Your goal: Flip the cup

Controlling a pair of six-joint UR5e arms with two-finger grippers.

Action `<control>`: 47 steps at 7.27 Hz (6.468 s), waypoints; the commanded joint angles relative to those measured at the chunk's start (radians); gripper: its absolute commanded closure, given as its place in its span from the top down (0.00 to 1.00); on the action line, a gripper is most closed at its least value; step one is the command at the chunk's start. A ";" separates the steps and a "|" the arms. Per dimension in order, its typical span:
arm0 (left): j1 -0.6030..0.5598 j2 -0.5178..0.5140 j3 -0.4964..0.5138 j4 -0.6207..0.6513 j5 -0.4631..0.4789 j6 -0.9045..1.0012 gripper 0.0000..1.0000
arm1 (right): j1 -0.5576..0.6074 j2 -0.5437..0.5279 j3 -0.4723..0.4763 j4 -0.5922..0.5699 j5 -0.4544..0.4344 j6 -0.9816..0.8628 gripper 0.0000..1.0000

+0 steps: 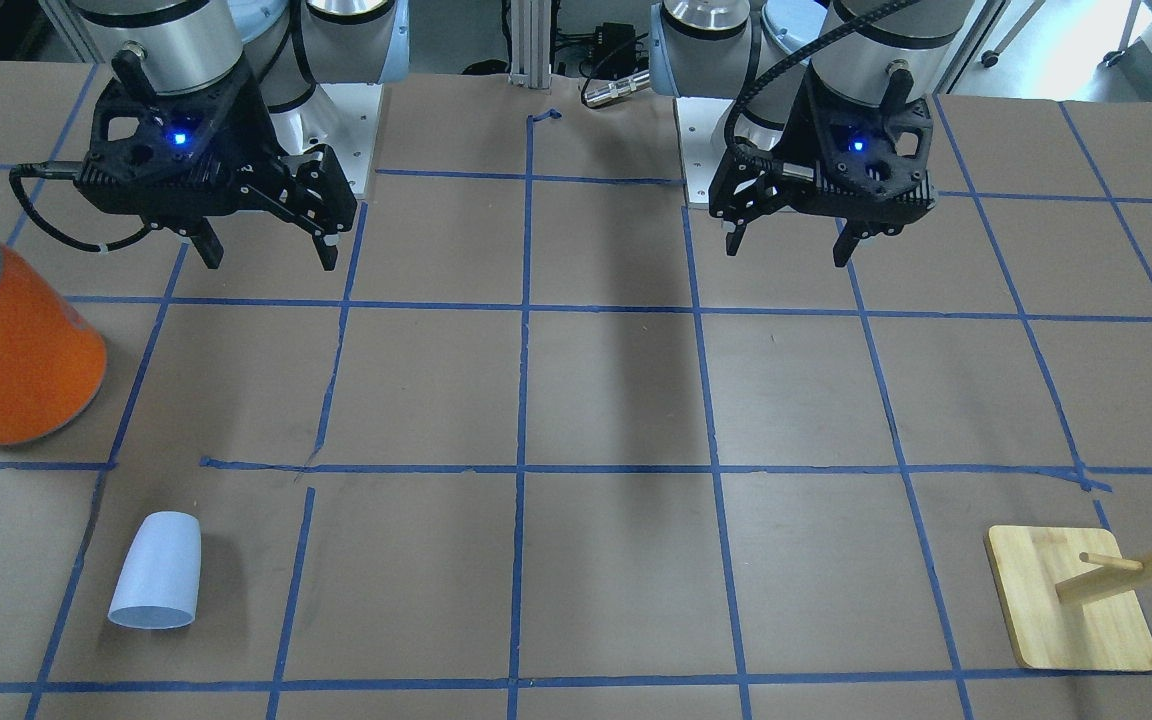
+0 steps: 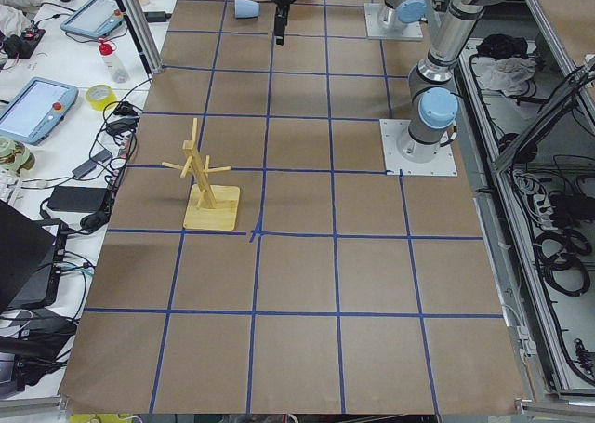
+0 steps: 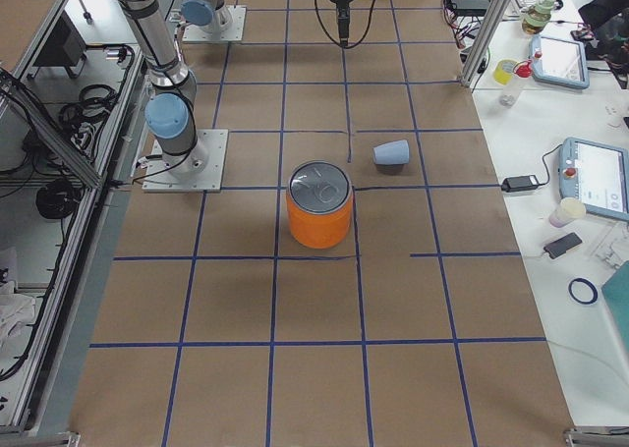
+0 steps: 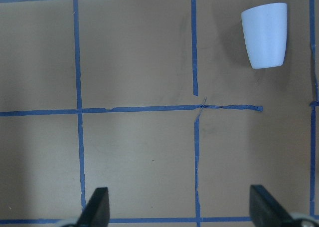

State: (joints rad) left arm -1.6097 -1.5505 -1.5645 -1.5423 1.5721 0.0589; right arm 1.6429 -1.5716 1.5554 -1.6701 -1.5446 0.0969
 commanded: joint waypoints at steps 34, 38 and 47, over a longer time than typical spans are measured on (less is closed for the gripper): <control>0.011 0.000 -0.011 0.031 -0.011 0.009 1.00 | 0.330 0.539 0.052 -0.821 0.066 -0.984 0.64; 0.014 0.000 -0.014 0.031 -0.009 0.010 1.00 | 0.333 0.619 0.054 -0.873 0.064 -1.289 0.64; 0.014 0.000 -0.014 0.031 -0.006 0.010 1.00 | 0.312 0.400 0.057 -0.627 0.058 -1.185 1.00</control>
State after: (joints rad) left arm -1.5959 -1.5524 -1.5785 -1.5110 1.5626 0.0690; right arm 1.9824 -1.0717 1.6129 -2.4129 -1.4868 -1.1516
